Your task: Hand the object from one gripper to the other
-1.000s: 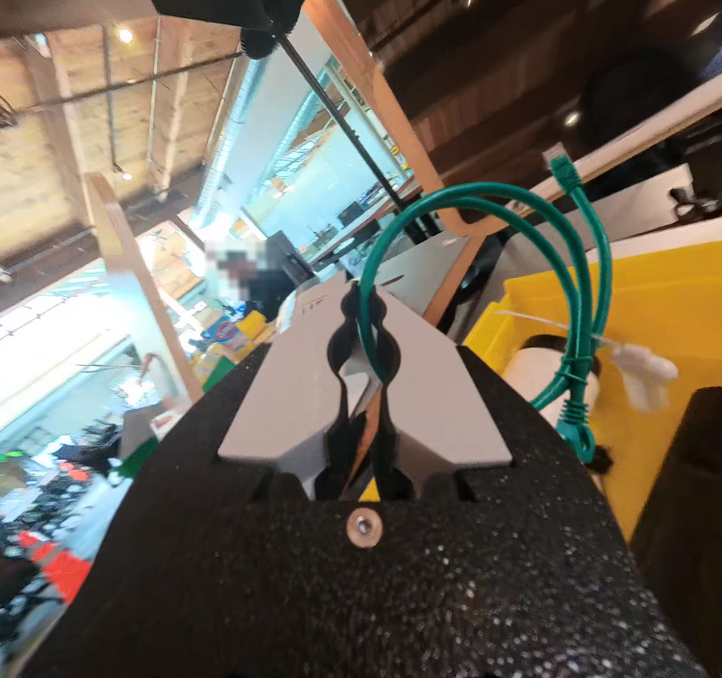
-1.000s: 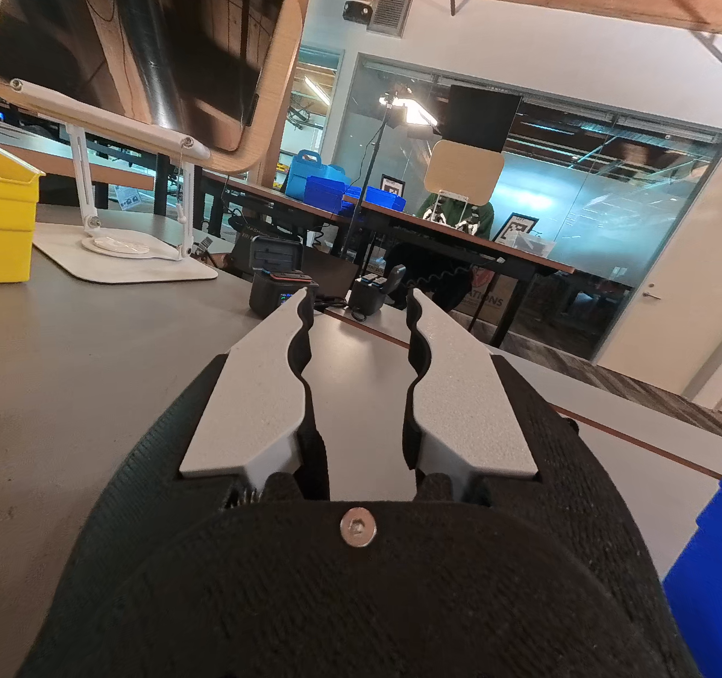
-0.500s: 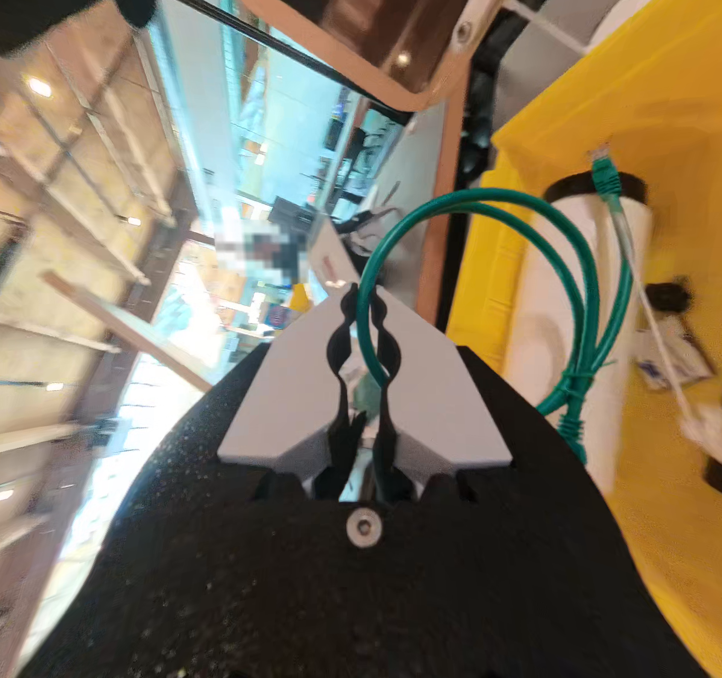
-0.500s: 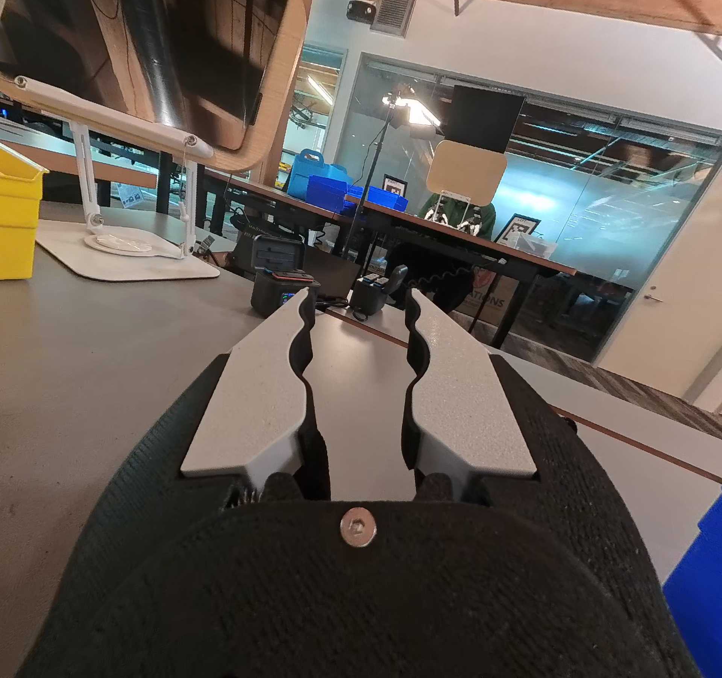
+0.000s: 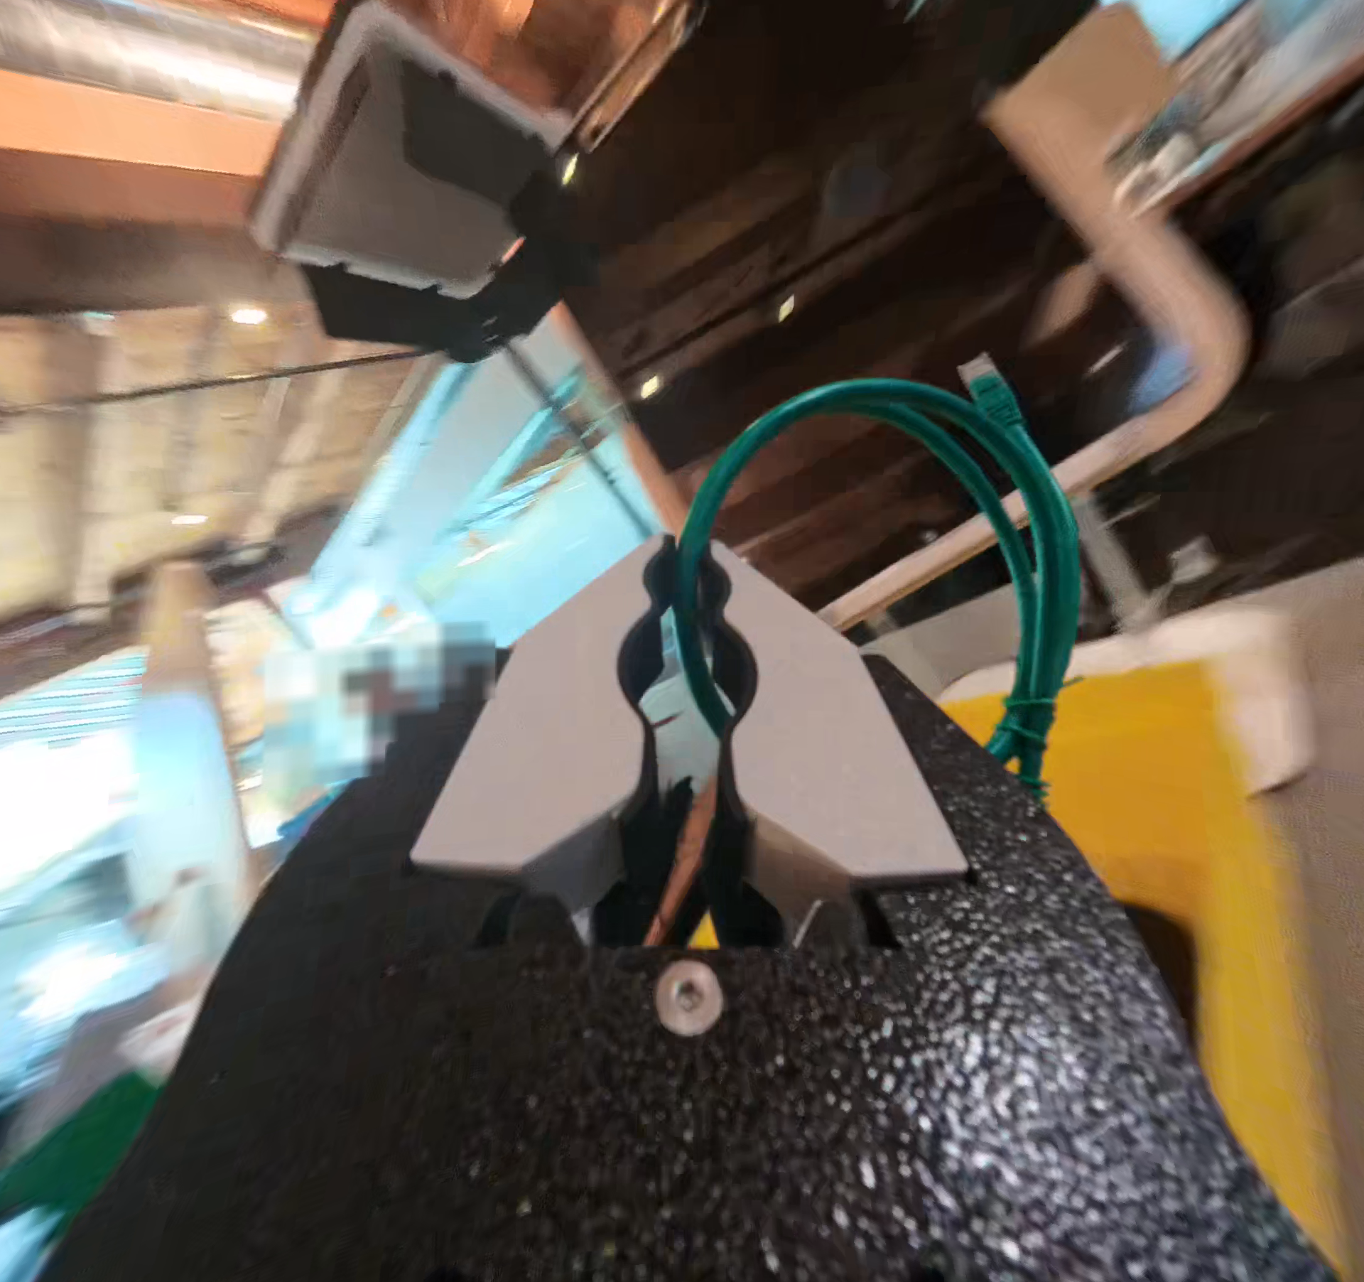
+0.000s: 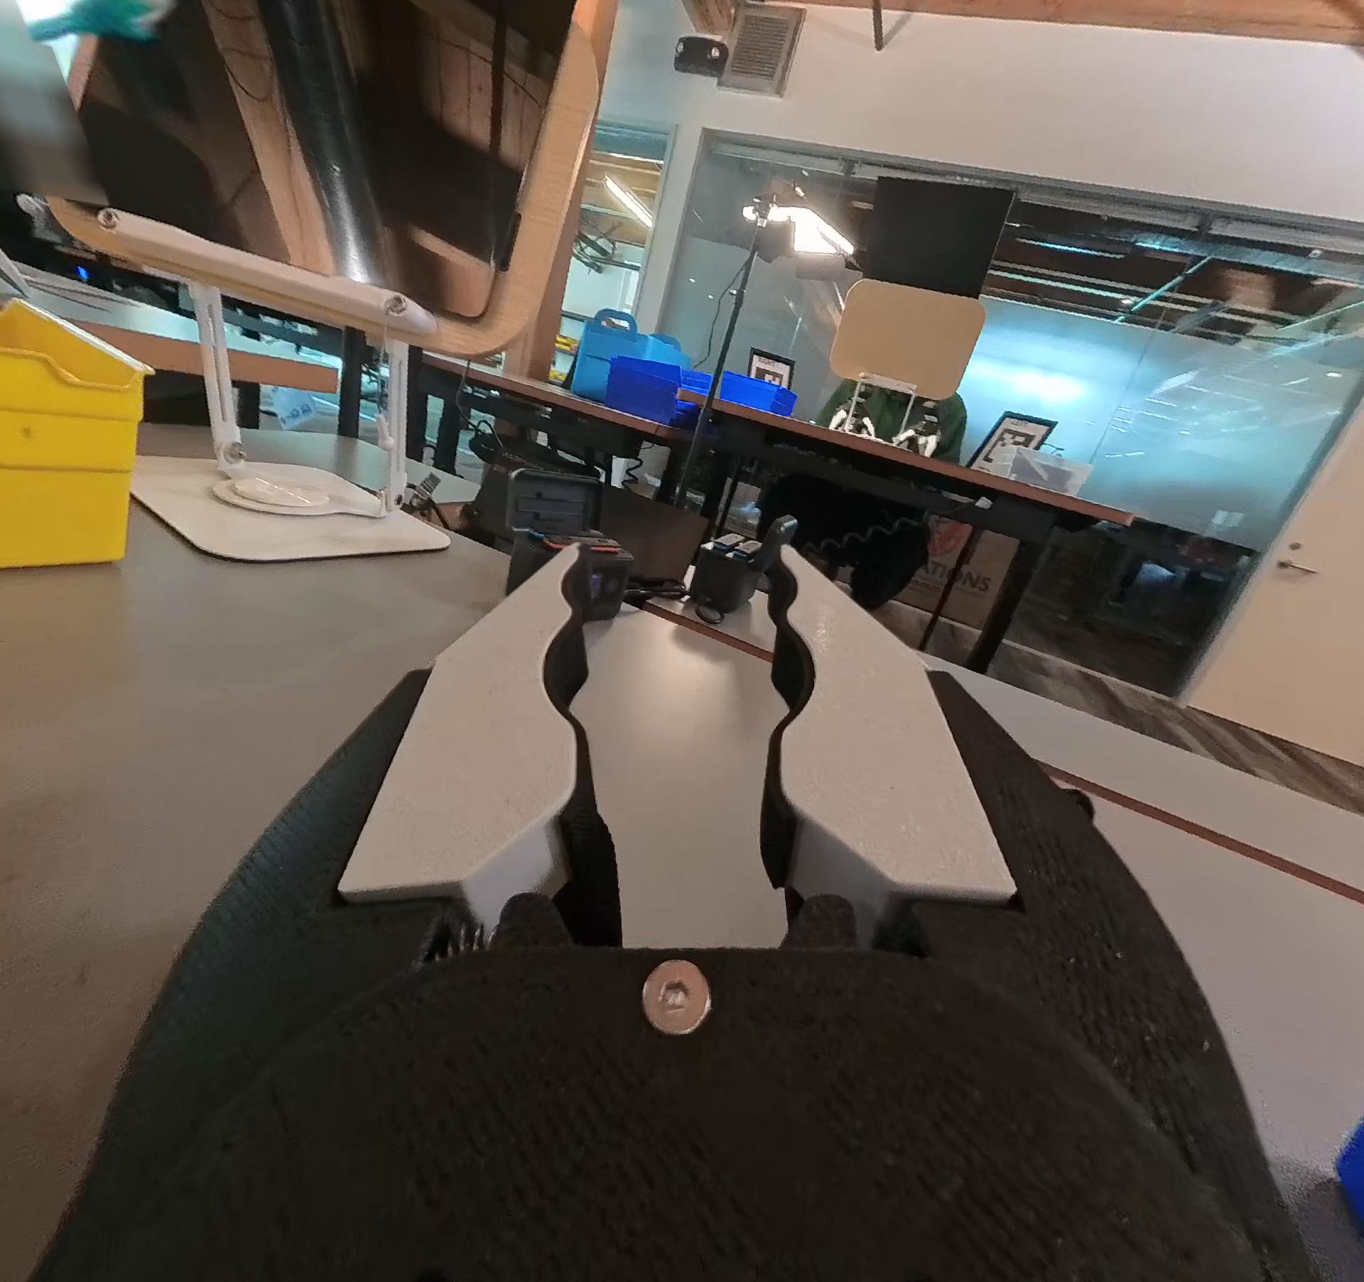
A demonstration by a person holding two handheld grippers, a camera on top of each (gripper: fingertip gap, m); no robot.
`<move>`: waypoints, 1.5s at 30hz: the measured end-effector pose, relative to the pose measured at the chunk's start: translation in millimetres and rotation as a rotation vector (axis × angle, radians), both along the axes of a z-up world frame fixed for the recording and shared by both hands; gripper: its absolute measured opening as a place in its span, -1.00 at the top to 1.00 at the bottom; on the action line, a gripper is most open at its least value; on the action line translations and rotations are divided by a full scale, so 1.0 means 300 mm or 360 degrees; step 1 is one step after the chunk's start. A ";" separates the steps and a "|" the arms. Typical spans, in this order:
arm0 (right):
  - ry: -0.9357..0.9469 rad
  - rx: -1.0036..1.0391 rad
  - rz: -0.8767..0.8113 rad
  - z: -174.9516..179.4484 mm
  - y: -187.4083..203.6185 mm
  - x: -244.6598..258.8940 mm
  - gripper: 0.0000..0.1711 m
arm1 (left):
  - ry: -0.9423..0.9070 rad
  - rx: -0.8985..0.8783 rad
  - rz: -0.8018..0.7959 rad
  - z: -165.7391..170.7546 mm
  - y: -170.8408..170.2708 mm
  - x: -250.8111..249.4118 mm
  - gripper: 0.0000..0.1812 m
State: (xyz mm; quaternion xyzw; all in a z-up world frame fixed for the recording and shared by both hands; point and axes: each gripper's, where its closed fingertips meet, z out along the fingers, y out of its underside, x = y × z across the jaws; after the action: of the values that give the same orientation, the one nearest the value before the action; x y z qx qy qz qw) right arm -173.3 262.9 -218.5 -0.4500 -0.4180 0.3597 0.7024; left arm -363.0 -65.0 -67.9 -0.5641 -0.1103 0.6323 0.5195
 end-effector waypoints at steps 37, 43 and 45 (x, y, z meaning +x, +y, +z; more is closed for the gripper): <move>-0.0257 0.0191 0.0276 0.017 -0.022 0.037 0.89 | -0.1694 0.0685 -0.2041 -0.491 0.956 0.323 -0.03; -0.0569 0.1444 -0.0279 -0.014 -0.090 0.010 0.89 | -0.2457 0.0791 -0.2522 -0.501 0.968 0.406 -0.06; -0.0616 0.1647 -0.0281 -0.021 -0.138 -0.008 0.89 | -0.2614 0.0869 -0.2650 -0.493 0.953 0.409 0.05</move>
State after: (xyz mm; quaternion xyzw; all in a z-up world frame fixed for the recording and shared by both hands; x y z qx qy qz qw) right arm -175.8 221.6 -224.8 -0.1378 -0.6221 -0.0418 0.7696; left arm -240.3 221.0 -215.8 -0.5683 -0.1406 -0.4900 0.6459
